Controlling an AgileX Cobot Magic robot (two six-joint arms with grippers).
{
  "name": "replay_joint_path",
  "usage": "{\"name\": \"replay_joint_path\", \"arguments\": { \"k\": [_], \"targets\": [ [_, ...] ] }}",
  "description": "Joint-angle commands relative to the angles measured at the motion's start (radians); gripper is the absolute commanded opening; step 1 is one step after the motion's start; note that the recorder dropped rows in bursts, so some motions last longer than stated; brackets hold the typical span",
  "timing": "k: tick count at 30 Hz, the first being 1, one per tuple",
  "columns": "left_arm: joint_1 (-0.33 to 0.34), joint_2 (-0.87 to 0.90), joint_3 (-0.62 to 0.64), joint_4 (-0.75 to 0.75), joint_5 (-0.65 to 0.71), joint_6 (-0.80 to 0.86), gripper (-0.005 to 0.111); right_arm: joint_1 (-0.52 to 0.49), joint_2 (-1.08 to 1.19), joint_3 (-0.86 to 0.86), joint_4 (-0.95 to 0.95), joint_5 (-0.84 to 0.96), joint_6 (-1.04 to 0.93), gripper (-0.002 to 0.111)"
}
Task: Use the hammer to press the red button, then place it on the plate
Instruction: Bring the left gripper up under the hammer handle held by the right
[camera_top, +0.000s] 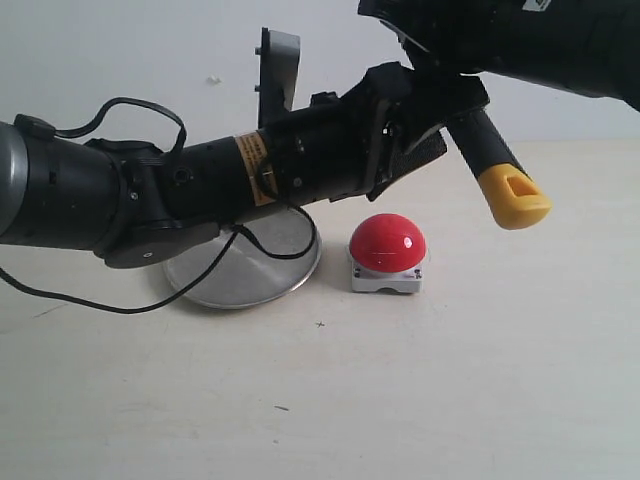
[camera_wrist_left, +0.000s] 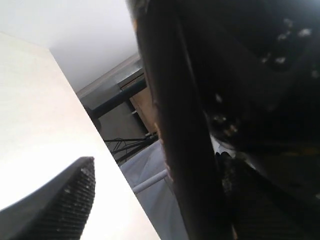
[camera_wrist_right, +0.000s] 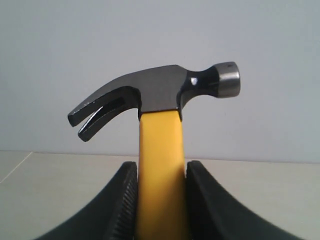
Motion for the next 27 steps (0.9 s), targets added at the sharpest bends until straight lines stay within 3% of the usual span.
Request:
{"name": "replay_joint_path", "arguments": {
  "k": [1,9,17,22,27],
  "targets": [
    [-0.003,0.006,-0.02,-0.013,0.007,-0.012,0.068,0.001,-0.021,-0.01,-0.012,-0.047,0.0,0.0],
    [-0.003,0.006,-0.02,-0.017,0.069,-0.012,0.048,0.001,-0.054,-0.01,-0.036,-0.016,0.0,0.0],
    [-0.003,0.006,-0.02,-0.028,0.072,-0.012,0.047,0.001,-0.098,-0.01,-0.036,0.062,0.0,0.0],
    [-0.003,0.006,-0.02,0.041,0.07,-0.017,0.047,0.001,-0.099,-0.01,-0.036,0.08,0.0,0.0],
    [-0.003,0.006,-0.02,0.111,0.072,-0.048,0.032,0.001,-0.099,-0.01,-0.036,0.079,-0.015,0.0]
  ]
}}
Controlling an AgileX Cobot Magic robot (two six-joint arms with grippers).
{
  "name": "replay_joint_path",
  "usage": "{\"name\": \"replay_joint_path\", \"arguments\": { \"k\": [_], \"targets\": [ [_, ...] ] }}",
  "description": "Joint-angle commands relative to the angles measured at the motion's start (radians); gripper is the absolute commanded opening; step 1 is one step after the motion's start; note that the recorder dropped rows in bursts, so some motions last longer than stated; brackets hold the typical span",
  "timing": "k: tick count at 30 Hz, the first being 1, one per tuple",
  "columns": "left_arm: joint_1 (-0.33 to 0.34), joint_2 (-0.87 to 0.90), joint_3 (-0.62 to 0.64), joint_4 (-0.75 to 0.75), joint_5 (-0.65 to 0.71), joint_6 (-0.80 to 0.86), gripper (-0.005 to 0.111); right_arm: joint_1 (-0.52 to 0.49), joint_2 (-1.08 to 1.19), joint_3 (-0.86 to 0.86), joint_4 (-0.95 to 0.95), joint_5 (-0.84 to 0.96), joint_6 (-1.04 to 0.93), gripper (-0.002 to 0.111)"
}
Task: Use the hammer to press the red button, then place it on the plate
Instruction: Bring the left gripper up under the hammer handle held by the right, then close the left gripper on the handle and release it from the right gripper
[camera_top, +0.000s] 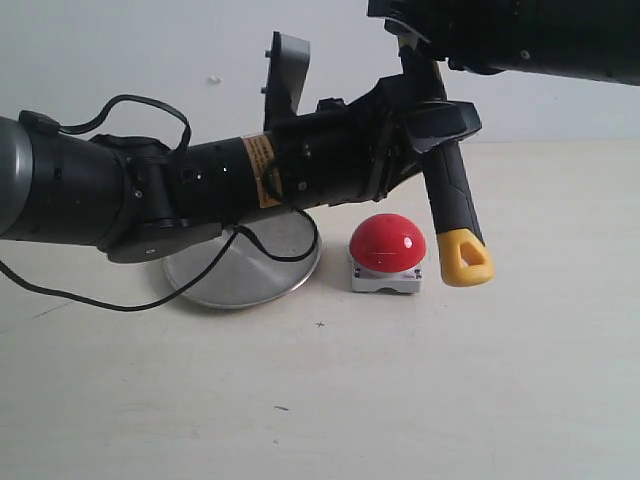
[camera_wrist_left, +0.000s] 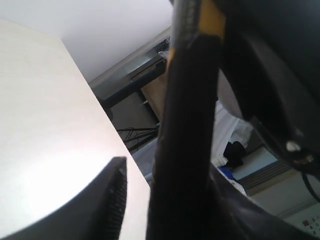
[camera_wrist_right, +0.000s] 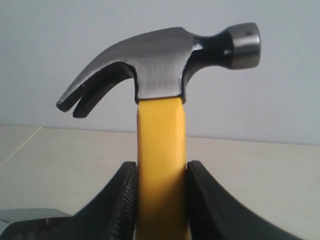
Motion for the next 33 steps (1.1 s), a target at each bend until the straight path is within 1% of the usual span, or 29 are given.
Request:
{"name": "replay_joint_path", "arguments": {
  "k": [1,3,5,11,13,14,19,21,24,28,30,33],
  "targets": [
    [-0.002,0.002,-0.005,0.068,0.021,-0.024,0.029,0.001,-0.02,-0.01,-0.009,-0.076,-0.021,0.0],
    [-0.002,0.002,-0.005,0.103,0.021,-0.043,0.023,0.001,-0.02,-0.01,-0.009,-0.076,-0.036,0.0],
    [-0.002,0.002,-0.005,0.134,0.021,-0.059,0.02,0.001,-0.02,-0.01,-0.009,-0.076,-0.05,0.0],
    [0.0,0.002,-0.005,0.178,0.021,-0.072,0.019,0.001,-0.02,-0.01,-0.009,-0.072,-0.053,0.0],
    [0.0,0.002,-0.005,0.185,0.023,-0.072,0.01,0.001,-0.02,-0.01,-0.009,-0.063,-0.053,0.0],
    [0.0,0.002,-0.005,0.186,0.023,-0.059,0.0,0.001,-0.02,-0.01,-0.009,-0.055,-0.053,0.0],
    [0.007,-0.002,-0.005,0.177,0.023,-0.031,0.0,0.001,-0.02,-0.01,-0.009,-0.022,-0.053,0.0],
    [0.016,-0.007,-0.005,0.18,0.023,-0.031,0.0,0.001,-0.02,-0.01,-0.009,-0.013,-0.053,0.002],
    [0.037,-0.015,-0.005,0.199,0.023,-0.031,0.0,0.001,-0.021,-0.01,-0.009,-0.004,-0.053,0.012],
    [0.068,-0.018,-0.005,0.246,0.023,-0.039,0.0,0.001,-0.033,-0.01,-0.009,0.001,-0.053,0.033],
    [0.081,-0.018,-0.005,0.253,0.023,-0.039,0.0,0.001,-0.048,-0.01,-0.009,0.009,-0.053,0.041],
    [0.094,-0.018,-0.005,0.256,0.023,-0.039,0.0,0.001,-0.07,-0.01,-0.009,0.05,-0.053,0.048]
  ]
}}
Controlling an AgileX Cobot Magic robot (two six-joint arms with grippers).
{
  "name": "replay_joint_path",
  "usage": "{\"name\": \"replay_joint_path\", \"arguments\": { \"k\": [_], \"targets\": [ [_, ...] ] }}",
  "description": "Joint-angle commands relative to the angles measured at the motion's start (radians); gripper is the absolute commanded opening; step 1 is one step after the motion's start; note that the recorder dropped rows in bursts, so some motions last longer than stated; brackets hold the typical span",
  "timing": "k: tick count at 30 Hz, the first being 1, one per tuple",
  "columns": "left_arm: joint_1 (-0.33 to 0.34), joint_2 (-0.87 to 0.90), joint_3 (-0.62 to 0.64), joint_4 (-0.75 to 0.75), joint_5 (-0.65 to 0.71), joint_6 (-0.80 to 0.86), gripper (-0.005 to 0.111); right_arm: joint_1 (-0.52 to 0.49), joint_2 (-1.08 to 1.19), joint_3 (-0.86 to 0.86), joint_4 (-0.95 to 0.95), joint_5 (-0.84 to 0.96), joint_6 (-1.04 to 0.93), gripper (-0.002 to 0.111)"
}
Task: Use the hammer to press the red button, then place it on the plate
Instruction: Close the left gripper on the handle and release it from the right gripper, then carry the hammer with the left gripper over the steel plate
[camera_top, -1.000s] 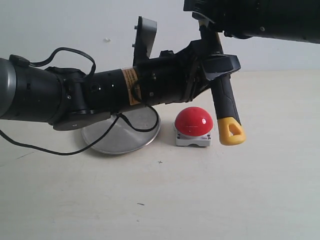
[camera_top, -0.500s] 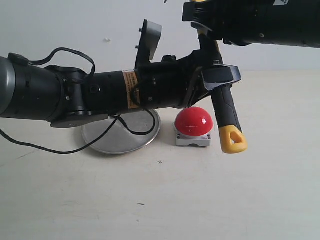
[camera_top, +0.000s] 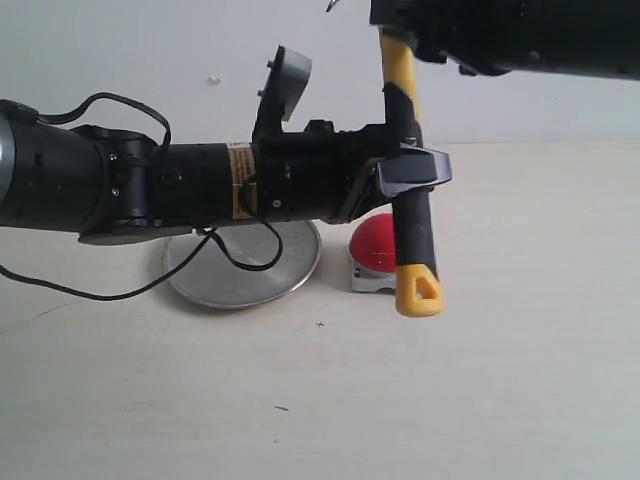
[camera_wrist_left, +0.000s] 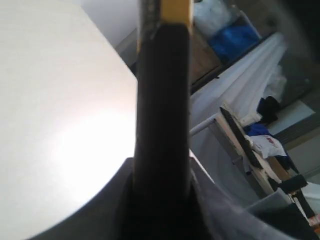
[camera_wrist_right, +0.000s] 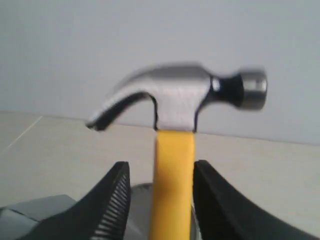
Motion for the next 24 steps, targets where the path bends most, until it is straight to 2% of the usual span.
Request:
{"name": "replay_joint_path", "arguments": {
  "k": [1,6,10,11,13,17,20,24],
  "targets": [
    [0.029,-0.012,-0.001,-0.011,-0.008,0.006,0.0,-0.001,-0.05,-0.012,-0.011,0.023,-0.013,0.049],
    [0.069,-0.022,-0.001,0.038,0.008,0.008,0.0,-0.001,-0.121,-0.01,-0.05,0.158,-0.013,0.049],
    [0.084,-0.052,-0.001,0.124,0.114,0.008,0.0,-0.001,-0.197,0.056,-0.074,0.113,-0.013,0.046],
    [0.084,-0.062,-0.001,0.143,0.152,0.008,0.0,-0.001,-0.22,0.079,-0.087,0.089,-0.018,0.043],
    [0.084,-0.098,-0.001,0.194,0.262,0.008,0.0,-0.001,-0.338,0.2,-0.127,0.012,-0.047,0.027],
    [0.082,-0.136,-0.001,0.22,0.281,0.008,0.0,-0.001,-0.547,0.426,-0.169,-0.163,-0.074,0.0],
    [0.082,-0.145,0.001,0.252,0.281,0.008,0.0,-0.001,-0.692,0.551,-0.169,-0.235,-0.093,0.0],
    [0.082,-0.145,0.001,0.274,0.297,0.008,0.0,-0.001,-0.868,0.657,-0.169,-0.234,-0.097,0.0]
  ]
}}
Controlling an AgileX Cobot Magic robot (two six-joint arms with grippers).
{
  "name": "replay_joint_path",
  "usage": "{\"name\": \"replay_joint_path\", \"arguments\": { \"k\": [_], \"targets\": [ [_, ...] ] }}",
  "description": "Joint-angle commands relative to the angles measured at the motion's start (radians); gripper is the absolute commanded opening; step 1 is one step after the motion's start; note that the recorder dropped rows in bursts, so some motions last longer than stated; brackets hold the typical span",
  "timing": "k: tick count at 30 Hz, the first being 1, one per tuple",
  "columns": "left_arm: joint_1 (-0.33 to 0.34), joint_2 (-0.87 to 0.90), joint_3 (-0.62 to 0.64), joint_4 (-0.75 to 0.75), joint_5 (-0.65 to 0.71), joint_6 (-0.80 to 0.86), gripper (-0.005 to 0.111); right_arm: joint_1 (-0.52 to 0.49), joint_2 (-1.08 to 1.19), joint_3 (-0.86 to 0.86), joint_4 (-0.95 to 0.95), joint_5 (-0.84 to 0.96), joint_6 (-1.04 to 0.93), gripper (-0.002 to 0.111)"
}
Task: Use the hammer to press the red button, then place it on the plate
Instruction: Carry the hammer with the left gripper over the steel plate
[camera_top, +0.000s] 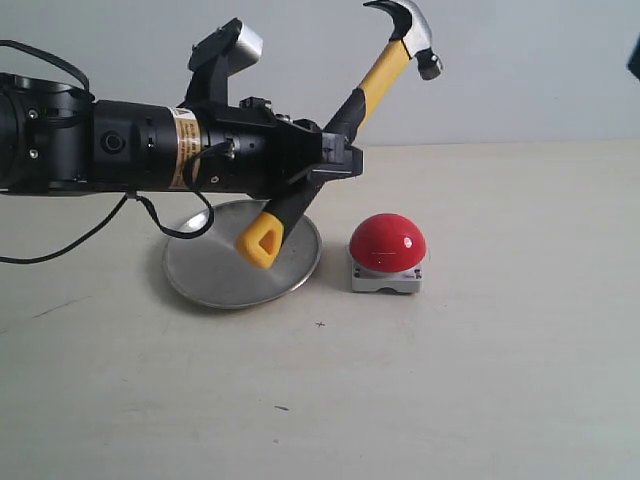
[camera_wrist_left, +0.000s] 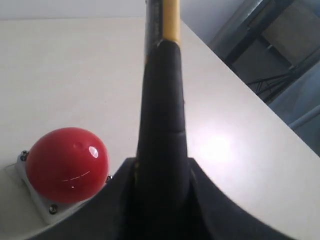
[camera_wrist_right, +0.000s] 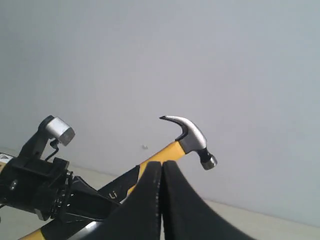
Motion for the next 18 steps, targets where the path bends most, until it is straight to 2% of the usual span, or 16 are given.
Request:
{"name": "replay_joint_path", "arguments": {
  "k": [1,10,18],
  "targets": [
    [0.0,-0.021,-0.01,0.006,-0.016,0.015,0.0,-0.001,-0.179,0.111,-0.011,-0.029,-0.014,0.0],
    [0.0,-0.021,-0.01,0.018,0.009,0.015,0.0,-0.001,-0.475,0.242,-0.011,-0.031,-0.012,0.0],
    [0.0,-0.021,-0.01,0.029,0.009,0.015,0.0,-0.001,-0.551,0.31,0.0,0.015,-0.009,0.0]
  ]
}}
